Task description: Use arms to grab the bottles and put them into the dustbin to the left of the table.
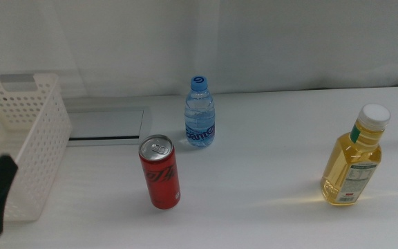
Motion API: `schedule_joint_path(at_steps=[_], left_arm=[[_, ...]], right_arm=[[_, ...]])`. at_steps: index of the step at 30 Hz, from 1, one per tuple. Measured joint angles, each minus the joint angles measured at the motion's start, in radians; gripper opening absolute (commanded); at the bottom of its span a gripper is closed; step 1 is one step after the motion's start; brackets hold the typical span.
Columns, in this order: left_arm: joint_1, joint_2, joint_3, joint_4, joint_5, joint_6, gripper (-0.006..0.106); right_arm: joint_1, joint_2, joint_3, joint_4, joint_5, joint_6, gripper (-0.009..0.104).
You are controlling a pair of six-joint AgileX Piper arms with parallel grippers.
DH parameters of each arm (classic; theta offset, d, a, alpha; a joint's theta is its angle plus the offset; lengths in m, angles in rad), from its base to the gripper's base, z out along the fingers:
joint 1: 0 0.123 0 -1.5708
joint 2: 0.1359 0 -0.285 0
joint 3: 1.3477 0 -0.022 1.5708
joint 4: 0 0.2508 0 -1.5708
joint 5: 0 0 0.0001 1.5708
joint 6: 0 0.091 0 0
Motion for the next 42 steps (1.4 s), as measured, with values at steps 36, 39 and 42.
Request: schedule_joint_path(at_steps=[36,39,42], left_arm=[[-0.455,0.789,0.135,-0.002,-0.674,0.016,0.092],[-0.455,0.847,0.171,-0.002,-0.720,-0.003,0.092],[-0.455,0.918,0.175,-0.002,-0.793,-0.010,0.092]], right_arm=[[0.000,0.000,0.000,0.004,0.000,0.000,0.103],[0.000,0.000,0.000,0.004,0.000,0.000,0.103],[0.000,0.000,0.000,0.004,0.000,0.000,0.103]])
